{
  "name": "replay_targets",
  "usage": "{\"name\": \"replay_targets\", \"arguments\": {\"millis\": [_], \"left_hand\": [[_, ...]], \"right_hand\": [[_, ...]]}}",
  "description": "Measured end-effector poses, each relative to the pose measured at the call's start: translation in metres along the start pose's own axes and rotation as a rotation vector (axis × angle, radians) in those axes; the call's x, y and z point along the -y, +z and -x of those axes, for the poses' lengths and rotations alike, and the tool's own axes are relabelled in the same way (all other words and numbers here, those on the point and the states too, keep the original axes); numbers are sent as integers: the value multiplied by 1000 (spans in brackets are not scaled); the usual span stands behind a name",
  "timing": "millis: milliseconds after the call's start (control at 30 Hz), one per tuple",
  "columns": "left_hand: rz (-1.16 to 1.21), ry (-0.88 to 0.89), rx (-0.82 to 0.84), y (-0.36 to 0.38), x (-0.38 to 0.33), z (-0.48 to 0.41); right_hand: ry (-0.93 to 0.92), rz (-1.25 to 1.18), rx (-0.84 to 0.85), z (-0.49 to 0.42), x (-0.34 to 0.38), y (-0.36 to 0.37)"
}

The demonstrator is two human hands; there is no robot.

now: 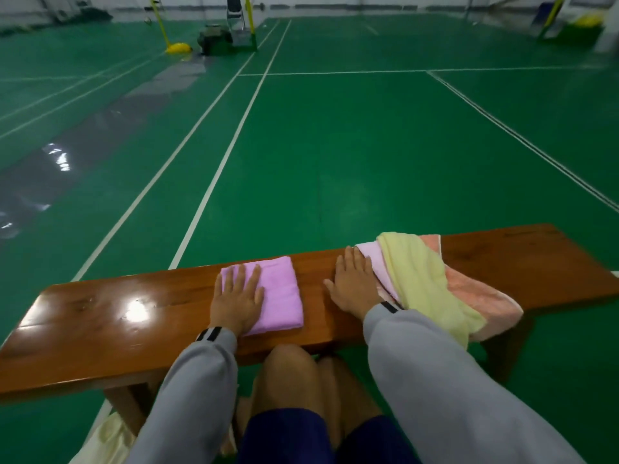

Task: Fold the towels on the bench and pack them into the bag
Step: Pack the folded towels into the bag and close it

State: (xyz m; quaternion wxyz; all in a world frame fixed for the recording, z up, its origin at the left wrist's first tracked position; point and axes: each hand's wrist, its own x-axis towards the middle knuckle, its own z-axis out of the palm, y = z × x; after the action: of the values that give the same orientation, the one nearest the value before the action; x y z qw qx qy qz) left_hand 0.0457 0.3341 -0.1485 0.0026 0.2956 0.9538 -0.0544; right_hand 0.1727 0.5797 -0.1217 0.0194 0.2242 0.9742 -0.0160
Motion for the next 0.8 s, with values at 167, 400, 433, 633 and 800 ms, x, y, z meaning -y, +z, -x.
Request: {"name": "replay_targets", "arguments": {"millis": [167,400,433,633,800], "left_hand": [[-15,141,-174,-46,-87,-6],[550,207,61,-98,-257,-16],[634,181,110,-100,-272,-15],[985,-97,268,-95,-321,-13],[1388,-419,454,-103,-324,-16]], "right_hand": [[203,6,60,14,-61,-17],[498,-328,95,33,-118,-29],[520,-371,97,36,-126,-29],[519,-490,74,44,-157,-34],[598,-808,117,38,-170,-37]]}}
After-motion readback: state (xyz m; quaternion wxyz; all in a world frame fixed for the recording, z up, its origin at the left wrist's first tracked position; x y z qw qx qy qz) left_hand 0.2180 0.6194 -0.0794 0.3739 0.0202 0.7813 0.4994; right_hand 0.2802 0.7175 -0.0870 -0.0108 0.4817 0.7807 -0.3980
